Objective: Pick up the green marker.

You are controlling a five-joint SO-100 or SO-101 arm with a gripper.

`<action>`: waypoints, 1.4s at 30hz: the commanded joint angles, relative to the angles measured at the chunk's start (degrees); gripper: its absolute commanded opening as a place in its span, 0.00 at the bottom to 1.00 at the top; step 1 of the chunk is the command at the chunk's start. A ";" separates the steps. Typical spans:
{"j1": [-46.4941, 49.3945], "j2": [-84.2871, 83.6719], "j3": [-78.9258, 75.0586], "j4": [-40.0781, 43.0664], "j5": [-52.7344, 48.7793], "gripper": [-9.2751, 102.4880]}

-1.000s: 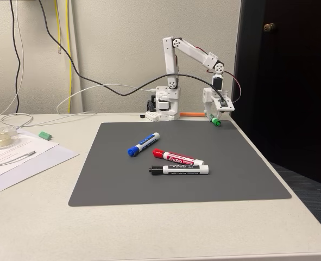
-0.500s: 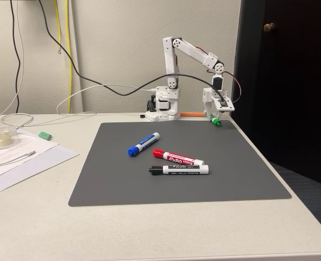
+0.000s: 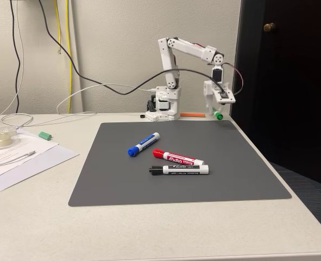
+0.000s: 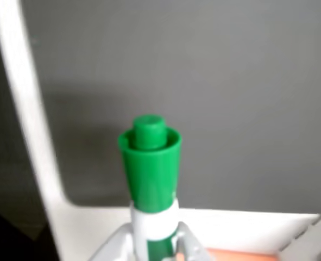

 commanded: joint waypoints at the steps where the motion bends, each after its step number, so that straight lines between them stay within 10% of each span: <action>1: 0.70 5.19 -2.55 2.64 -0.44 0.11; 16: 6.50 27.42 -5.45 11.34 -0.88 0.11; 26: 27.51 2.29 -41.57 13.80 2.20 0.11; 42: 57.83 -7.73 -52.82 -6.86 10.55 0.11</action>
